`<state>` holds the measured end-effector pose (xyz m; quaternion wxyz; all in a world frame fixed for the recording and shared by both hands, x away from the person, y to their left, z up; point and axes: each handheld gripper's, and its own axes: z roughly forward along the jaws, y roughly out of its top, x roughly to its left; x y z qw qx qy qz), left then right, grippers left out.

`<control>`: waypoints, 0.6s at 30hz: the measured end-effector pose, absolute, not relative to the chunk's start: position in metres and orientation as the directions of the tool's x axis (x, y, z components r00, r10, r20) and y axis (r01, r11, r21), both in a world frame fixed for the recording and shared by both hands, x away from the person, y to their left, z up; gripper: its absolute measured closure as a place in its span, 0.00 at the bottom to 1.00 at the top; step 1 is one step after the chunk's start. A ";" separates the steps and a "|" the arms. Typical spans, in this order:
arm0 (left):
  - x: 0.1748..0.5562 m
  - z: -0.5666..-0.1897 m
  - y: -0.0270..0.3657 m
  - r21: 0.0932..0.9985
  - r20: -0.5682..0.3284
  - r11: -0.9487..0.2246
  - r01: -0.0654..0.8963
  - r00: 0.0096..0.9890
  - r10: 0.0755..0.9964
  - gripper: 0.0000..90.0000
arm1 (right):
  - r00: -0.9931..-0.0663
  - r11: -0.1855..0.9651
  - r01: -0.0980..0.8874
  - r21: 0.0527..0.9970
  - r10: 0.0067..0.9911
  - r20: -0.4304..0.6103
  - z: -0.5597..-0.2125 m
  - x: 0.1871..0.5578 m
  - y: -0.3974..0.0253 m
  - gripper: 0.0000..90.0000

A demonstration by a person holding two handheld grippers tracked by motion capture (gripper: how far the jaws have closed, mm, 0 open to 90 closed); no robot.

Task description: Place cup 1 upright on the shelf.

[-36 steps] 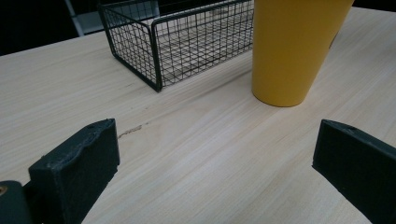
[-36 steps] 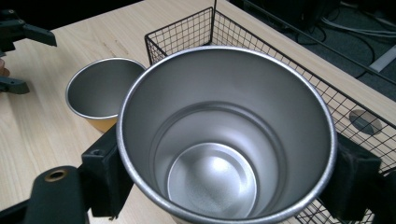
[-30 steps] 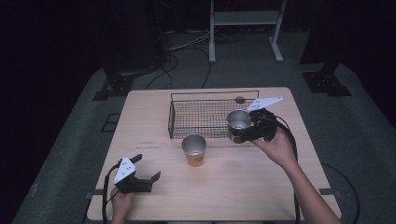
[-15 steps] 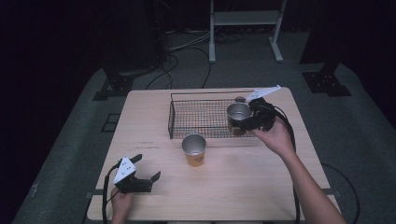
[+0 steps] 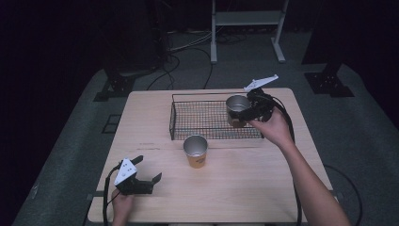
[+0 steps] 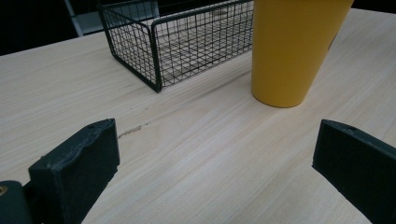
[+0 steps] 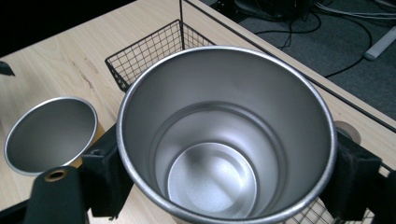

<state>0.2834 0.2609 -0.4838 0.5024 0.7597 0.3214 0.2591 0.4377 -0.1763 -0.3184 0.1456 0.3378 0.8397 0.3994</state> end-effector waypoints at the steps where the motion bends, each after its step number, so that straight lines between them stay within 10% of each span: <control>1: 0.283 -0.484 0.261 0.930 0.071 -0.289 0.228 0.659 0.749 0.00 | -0.729 0.452 0.454 0.767 0.684 0.028 -0.318 0.440 -0.176 0.19; 18: 0.283 -0.484 0.261 0.931 0.070 -0.286 0.226 0.660 0.748 0.00 | -0.700 0.457 0.499 0.736 0.714 0.030 -0.325 0.471 -0.168 0.19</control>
